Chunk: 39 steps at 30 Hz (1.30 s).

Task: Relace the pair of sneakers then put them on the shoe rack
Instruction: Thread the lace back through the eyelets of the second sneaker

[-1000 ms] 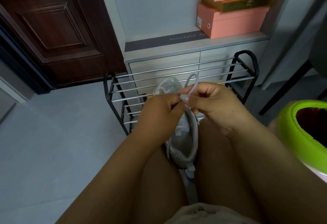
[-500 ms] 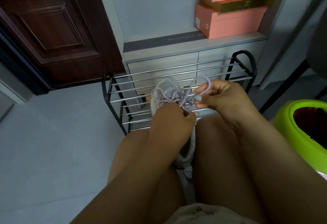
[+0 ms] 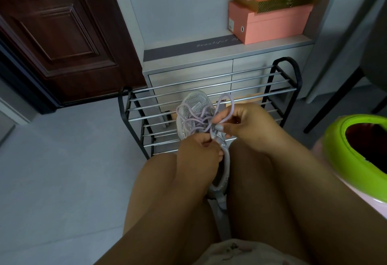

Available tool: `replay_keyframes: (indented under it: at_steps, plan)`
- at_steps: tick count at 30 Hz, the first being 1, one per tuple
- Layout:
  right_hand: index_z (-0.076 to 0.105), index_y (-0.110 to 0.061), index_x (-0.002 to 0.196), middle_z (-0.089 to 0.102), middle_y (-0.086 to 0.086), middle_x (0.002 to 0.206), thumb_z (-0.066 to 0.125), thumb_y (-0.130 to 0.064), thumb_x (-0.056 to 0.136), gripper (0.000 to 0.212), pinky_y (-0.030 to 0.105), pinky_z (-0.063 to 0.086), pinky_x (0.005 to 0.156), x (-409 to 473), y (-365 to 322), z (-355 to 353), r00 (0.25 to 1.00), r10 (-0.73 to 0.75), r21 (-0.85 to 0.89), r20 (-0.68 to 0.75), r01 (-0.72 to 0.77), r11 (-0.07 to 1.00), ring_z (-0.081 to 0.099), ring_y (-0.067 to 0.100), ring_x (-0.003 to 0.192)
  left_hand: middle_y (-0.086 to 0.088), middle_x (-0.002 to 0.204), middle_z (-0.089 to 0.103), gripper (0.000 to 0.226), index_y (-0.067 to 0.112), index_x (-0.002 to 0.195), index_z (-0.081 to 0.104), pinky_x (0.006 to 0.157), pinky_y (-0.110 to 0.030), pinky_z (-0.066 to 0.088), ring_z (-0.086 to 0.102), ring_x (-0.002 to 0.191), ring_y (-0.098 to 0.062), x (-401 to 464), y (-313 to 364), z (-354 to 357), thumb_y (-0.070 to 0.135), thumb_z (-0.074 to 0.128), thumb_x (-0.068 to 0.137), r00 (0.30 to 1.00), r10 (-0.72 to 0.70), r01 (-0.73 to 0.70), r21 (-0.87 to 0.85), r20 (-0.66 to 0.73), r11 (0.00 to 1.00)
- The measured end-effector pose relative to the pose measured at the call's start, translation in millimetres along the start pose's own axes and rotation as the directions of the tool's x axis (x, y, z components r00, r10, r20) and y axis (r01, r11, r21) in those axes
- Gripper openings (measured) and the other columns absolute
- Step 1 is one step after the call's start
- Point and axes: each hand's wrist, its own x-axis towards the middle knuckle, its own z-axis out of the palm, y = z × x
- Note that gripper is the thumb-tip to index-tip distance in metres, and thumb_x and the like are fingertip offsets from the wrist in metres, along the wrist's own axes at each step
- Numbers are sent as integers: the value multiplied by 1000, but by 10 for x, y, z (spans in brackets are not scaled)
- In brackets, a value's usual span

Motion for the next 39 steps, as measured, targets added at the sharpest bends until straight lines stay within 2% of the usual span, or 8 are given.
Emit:
replay_keyframes:
  at_steps: [3,9,16,22,28,32,36,39]
  plan:
    - [72,-12,85,71,5,83,67,-2,83,12,12,50,70,6,14,19,999,-46,-71,1,46,996,65,7,76,1,62,69,40,36,55,69,81,-45,58,71,78,-26,6,4,7,19,62,91,1000,-3,3,-2,10,1000]
    - [70,-16,82,70,5,81,66,-10,85,8,32,51,78,25,20,-32,998,-44,-222,54,55,973,65,18,79,-3,64,65,34,20,67,60,74,-34,56,65,72,-21,-14,55,-2,1,51,93,998,-59,62,-116,28,991]
    - [67,-16,84,62,-5,74,60,-13,89,9,11,40,64,-6,-79,-62,983,-66,-410,173,133,902,61,15,78,-4,65,62,34,19,70,55,66,-26,54,62,65,-16,-56,115,1,-3,47,94,997,-65,70,-172,34,983]
    - [69,-7,94,67,8,95,61,-17,88,14,34,45,81,29,-38,-13,988,-59,-563,146,132,816,60,23,89,-3,68,65,30,20,74,56,71,-31,55,64,69,-18,-12,69,22,-1,49,94,997,-65,72,-157,50,985]
    - [69,-10,82,68,4,81,68,-15,83,5,26,45,76,0,-32,-3,996,-48,-365,69,70,928,62,13,78,-2,80,65,22,22,81,55,65,-29,54,66,77,-16,26,21,15,8,48,97,996,-23,30,-76,84,997]
    - [66,-26,70,65,-6,70,61,-24,89,20,19,45,67,-8,-66,-27,996,19,-198,88,-1,980,55,-2,61,4,72,58,18,20,86,53,63,-30,47,53,63,-11,9,-24,3,25,43,99,988,151,-154,169,27,974]
    - [68,-7,84,64,18,80,57,-30,90,26,36,50,75,0,-32,-8,993,37,-70,116,-29,997,56,13,68,2,74,54,19,15,95,54,65,-30,40,48,64,-12,27,-33,12,28,40,99,985,172,-169,226,10,959]
    - [65,-6,93,62,9,84,67,-22,83,20,32,47,77,4,24,-33,979,40,29,199,-47,998,56,12,76,1,68,50,15,13,89,54,55,-27,36,45,60,-12,45,4,-2,19,43,98,997,80,-81,179,15,980]
